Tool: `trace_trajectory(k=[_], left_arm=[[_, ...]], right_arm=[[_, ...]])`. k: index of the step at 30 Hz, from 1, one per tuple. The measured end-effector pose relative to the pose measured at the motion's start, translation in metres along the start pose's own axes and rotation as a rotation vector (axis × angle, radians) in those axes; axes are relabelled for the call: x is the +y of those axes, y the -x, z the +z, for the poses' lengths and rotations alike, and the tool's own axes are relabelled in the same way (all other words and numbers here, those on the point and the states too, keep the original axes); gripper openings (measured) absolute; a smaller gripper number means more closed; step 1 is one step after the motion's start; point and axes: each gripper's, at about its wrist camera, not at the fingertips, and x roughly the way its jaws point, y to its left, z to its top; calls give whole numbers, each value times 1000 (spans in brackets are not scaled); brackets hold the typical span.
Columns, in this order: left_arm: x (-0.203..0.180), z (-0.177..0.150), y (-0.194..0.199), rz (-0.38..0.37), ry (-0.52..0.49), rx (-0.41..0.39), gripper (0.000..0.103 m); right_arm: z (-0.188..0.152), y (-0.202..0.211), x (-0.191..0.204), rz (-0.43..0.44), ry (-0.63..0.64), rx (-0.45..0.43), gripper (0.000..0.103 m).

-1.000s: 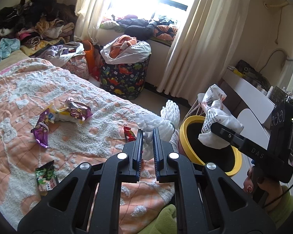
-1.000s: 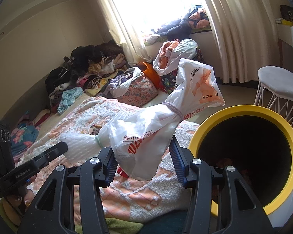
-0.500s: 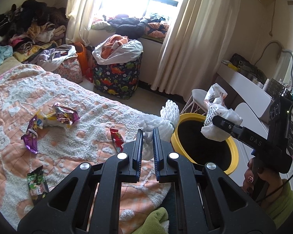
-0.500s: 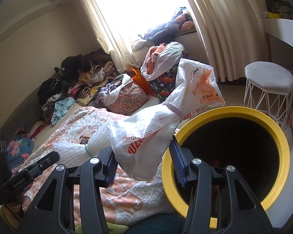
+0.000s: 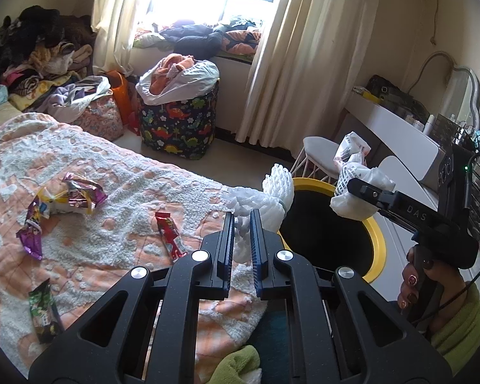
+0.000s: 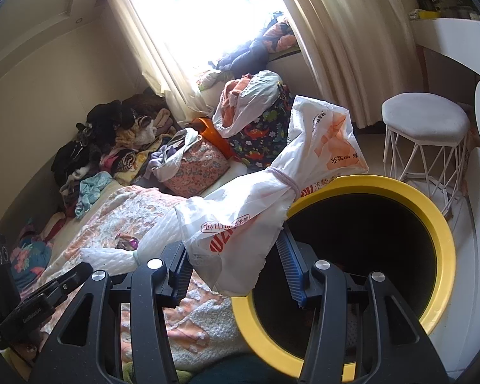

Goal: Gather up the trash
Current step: 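Carry the foam net and white bag in both grippers over the yellow bin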

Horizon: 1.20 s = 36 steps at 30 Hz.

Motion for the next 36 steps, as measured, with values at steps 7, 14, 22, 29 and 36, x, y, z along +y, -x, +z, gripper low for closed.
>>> trace_trajectory(k=[7, 14, 22, 29, 36], left_arm=[[-17, -1, -14, -23, -32, 21, 6], [-37, -2, -29, -45, -74, 41, 6], [-51, -7, -50, -53, -105, 73, 6], [-61, -11, -71, -57, -127, 108, 6], [-69, -16, -89, -57, -147, 139, 6]], right_arm=[[0, -1, -20, -25, -33, 11, 47], [0, -1, -41, -47, -71, 15, 47], [-2, -2, -59, -67, -105, 23, 47], [-5, -5, -70, -85, -115, 38, 47], [-7, -11, -77, -96, -113, 60, 47]])
